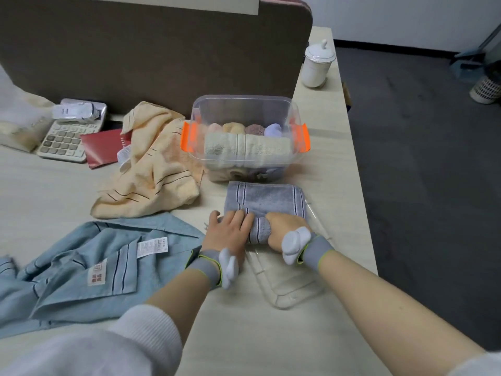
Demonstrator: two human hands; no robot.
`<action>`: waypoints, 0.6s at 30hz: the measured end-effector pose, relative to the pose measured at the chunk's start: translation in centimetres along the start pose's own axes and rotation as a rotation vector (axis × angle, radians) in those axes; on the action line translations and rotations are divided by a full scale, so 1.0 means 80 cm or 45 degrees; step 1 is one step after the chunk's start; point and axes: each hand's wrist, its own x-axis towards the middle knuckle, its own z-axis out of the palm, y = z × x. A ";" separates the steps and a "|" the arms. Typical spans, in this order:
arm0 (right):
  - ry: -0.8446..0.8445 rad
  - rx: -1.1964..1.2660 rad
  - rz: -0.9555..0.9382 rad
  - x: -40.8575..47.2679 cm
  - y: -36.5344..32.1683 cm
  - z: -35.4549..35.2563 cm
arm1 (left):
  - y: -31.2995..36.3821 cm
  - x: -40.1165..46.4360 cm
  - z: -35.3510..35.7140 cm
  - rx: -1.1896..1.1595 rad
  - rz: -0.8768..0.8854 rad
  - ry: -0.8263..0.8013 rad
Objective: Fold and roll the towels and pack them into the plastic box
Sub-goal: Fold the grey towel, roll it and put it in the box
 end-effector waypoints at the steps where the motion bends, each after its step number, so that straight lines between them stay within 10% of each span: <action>1: -0.014 0.005 -0.003 0.000 0.000 -0.002 | 0.002 0.004 -0.004 -0.040 -0.012 -0.077; 10: 0.387 -0.441 -0.061 -0.015 0.003 0.021 | -0.030 0.073 -0.019 -0.555 -0.171 -0.739; 14: 0.129 -0.251 -0.048 0.019 0.004 -0.013 | -0.019 0.054 -0.030 -0.222 -0.074 -0.217; 18: -0.066 -0.052 0.005 0.035 0.006 -0.040 | -0.016 0.041 -0.023 -0.065 0.000 -0.187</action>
